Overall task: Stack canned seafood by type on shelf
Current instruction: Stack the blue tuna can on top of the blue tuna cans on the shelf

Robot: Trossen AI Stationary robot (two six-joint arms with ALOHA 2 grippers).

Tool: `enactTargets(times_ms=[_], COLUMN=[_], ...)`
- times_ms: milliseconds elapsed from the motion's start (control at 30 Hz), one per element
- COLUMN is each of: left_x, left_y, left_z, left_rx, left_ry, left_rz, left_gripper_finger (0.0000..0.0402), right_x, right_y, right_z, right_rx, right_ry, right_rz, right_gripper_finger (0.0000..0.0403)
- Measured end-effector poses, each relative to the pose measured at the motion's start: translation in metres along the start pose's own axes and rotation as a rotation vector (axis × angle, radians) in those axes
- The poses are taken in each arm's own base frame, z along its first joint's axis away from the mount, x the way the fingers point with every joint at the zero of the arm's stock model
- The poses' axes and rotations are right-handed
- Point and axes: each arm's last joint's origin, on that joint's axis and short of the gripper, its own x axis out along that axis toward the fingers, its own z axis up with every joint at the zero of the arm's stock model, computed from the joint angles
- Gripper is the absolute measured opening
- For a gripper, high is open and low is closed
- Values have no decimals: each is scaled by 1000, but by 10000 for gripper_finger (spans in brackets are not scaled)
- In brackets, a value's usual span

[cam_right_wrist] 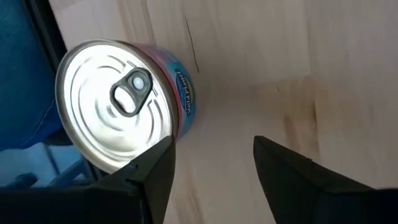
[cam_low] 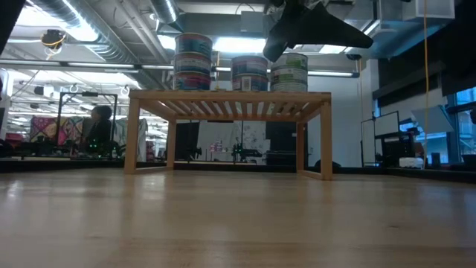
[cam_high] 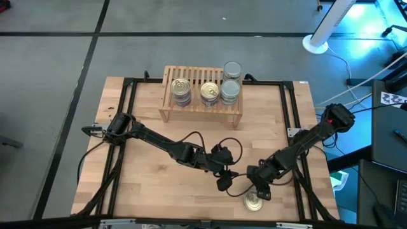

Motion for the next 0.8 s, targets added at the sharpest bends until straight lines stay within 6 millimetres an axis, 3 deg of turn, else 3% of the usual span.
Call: enactTargets(times_ms=[400, 800], left_x=[0, 0], left_y=[0, 0], left_z=[0, 0], left_rx=[0, 0], left_ry=[0, 0], left_rz=[0, 0], left_gripper_finger=[227, 227], right_x=[-1, -5], right_y=[-4, 2], right_z=[4, 8], right_rx=[38, 32], right_ry=[80, 46], right_rz=[64, 70], right_gripper_finger=[216, 216])
